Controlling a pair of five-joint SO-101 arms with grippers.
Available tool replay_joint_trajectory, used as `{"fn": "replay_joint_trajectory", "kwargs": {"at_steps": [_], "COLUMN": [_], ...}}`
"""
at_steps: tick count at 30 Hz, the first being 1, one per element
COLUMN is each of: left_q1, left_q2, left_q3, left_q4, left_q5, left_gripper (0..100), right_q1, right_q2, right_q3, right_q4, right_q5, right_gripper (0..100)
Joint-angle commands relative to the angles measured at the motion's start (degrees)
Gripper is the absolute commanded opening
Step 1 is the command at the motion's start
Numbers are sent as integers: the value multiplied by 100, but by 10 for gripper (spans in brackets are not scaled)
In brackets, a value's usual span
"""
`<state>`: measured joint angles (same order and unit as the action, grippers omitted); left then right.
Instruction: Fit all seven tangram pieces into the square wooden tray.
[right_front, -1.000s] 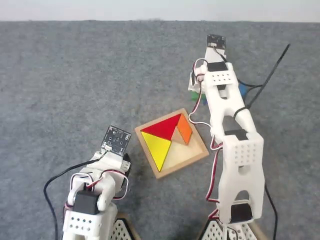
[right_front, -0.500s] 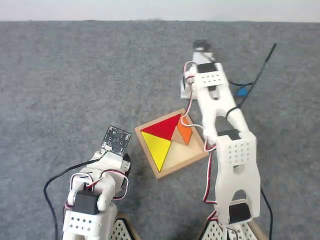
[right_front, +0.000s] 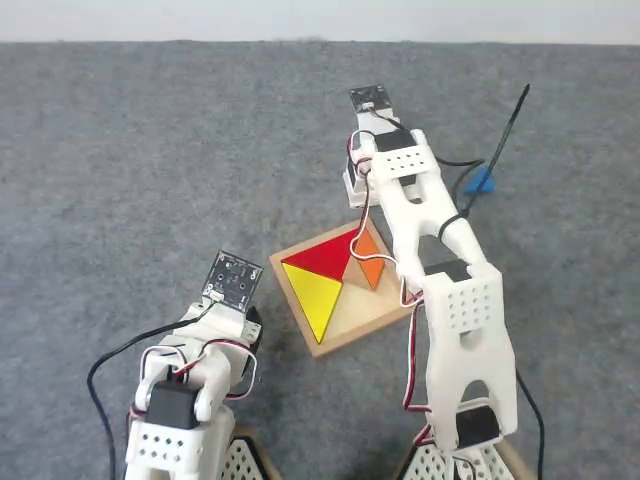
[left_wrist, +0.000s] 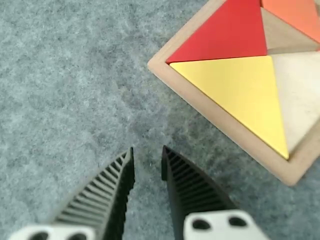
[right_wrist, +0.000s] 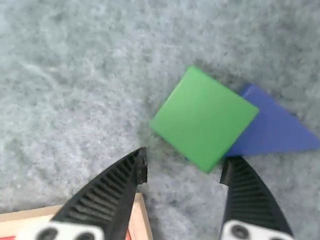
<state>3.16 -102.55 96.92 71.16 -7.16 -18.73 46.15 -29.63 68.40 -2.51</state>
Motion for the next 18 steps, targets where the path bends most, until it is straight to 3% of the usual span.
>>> {"fn": "replay_joint_trajectory", "kwargs": {"at_steps": [1, 18], "left_q1": [9, 9], "left_q2": [-9, -9], "left_q3": [-40, -40], "left_q4": [26, 26], "left_q5": [35, 35], "left_gripper": [88, 88], "right_q1": [66, 382], "right_q2": [-66, -66], "right_q3": [-149, -1240], "right_q4": [-198, 593], "right_q5": [79, -440], "right_gripper": [239, 239]}}
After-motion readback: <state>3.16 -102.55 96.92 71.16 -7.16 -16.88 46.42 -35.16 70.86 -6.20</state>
